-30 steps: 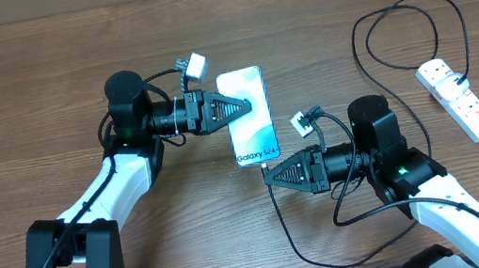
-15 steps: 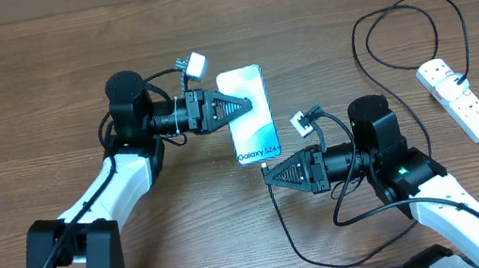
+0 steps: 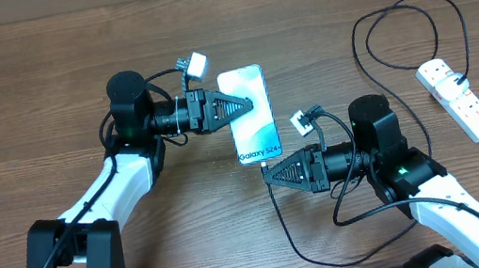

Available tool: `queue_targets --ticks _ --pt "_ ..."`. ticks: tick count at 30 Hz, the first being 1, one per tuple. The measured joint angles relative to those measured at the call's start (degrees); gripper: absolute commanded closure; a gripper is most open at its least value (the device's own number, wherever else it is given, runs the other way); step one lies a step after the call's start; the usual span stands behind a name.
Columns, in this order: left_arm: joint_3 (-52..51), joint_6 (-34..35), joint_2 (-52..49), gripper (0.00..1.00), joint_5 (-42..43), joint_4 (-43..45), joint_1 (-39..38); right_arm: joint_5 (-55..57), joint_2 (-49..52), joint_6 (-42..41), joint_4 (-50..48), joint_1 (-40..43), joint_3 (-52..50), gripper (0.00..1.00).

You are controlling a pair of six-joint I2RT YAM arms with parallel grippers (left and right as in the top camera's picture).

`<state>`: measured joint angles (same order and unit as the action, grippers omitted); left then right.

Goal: Plug charger to phone and switch on socket

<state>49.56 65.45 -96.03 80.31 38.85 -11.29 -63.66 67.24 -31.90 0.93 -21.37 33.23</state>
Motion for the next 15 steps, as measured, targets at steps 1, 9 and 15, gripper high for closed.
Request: queue_targets --ticks 1,9,15 --pt "0.0 0.0 0.0 0.96 0.0 0.0 0.0 0.0 0.0 -0.11 0.0 0.0 0.0 0.96" --pt "0.0 0.0 0.0 0.96 0.0 0.0 0.0 0.0 0.0 -0.98 0.81 0.0 0.0 0.96" --pt "0.0 0.0 0.0 0.96 0.0 0.0 0.0 0.0 0.0 -1.11 1.27 0.0 0.0 0.96"
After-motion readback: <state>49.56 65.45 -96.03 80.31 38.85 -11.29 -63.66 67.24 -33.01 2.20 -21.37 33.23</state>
